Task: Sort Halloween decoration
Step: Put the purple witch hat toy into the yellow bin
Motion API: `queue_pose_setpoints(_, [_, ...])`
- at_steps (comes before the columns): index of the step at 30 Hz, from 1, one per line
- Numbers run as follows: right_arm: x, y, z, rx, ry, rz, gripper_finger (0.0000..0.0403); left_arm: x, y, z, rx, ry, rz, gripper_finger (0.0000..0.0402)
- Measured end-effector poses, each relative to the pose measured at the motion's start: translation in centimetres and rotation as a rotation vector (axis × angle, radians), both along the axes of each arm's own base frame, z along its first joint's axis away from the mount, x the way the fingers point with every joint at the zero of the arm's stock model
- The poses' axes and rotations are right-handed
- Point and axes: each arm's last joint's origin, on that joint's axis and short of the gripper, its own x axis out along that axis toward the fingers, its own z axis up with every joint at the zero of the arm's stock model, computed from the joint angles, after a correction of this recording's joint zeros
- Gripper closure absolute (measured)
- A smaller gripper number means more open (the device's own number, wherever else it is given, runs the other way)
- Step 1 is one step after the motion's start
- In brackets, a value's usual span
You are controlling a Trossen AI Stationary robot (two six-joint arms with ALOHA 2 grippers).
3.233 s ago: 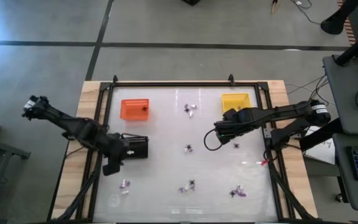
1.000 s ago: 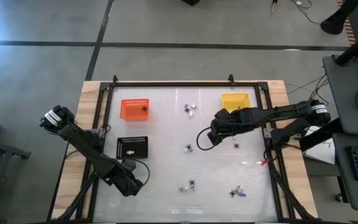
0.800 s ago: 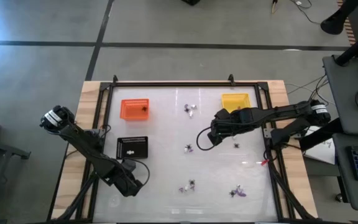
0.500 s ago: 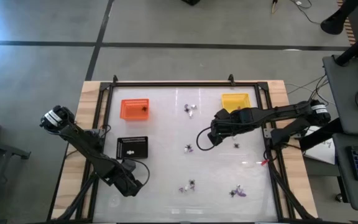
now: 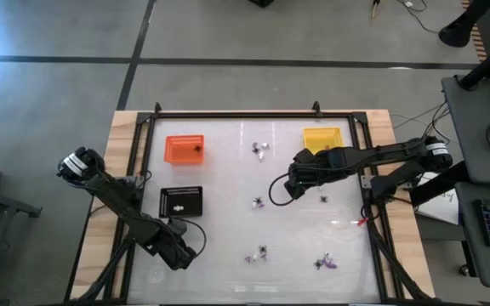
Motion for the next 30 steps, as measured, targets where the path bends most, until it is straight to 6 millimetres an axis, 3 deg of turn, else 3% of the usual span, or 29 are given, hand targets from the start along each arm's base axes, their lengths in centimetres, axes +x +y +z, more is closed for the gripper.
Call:
queue_pose_setpoints(6, [0.0,0.0,0.0,-0.002,-0.001,-0.001,0.0275,0.0,0.0,0.0,-0.001,-0.001,-0.02,0.033])
queue_pose_setpoints(13, [0.0,0.0,0.0,-0.002,-0.003,-0.002,0.0275,0.0,0.0,0.0,0.002,-0.005,-0.051,0.0396])
queue_pose_setpoints(22, [0.0,0.0,0.0,-0.002,-0.004,-0.003,0.0275,0.0,0.0,0.1,0.005,-0.015,-0.089,0.04])
queue_pose_setpoints(30, [0.4,0.1,0.1,0.023,-0.043,0.016,0.0275,0.4,1.0,2.9,0.026,-0.182,-0.06,0.0401])
